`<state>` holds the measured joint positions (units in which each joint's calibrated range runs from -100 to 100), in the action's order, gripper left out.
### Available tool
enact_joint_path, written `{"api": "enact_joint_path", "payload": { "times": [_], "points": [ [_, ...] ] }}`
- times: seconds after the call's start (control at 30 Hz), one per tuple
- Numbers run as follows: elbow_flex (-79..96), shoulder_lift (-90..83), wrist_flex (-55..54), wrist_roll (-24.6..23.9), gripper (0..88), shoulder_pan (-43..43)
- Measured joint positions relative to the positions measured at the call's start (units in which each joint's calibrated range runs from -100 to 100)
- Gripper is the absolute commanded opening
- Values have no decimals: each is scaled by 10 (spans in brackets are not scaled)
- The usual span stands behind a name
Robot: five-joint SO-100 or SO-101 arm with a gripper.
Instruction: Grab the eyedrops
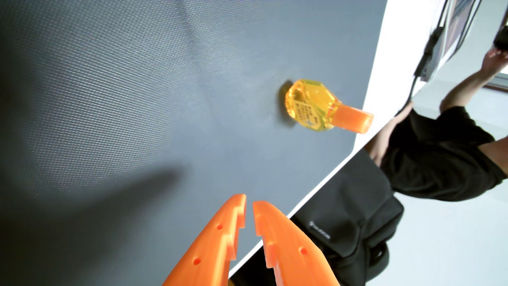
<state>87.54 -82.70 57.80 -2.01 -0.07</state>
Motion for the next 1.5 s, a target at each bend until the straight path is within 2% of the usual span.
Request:
{"api": "enact_joint_path", "payload": {
  "times": [0.33,0.47,0.67,0.87,1.0,1.5],
  "points": [
    [-113,12,36,67,13,0],
    [-185,84,42,104,14,-1],
    [-323,268,42,133,15,-1],
    [-458,438,50,160,140,-1],
    [-522,515,71,166,189,-3],
    [-615,665,72,178,190,-7]
  ]
}}
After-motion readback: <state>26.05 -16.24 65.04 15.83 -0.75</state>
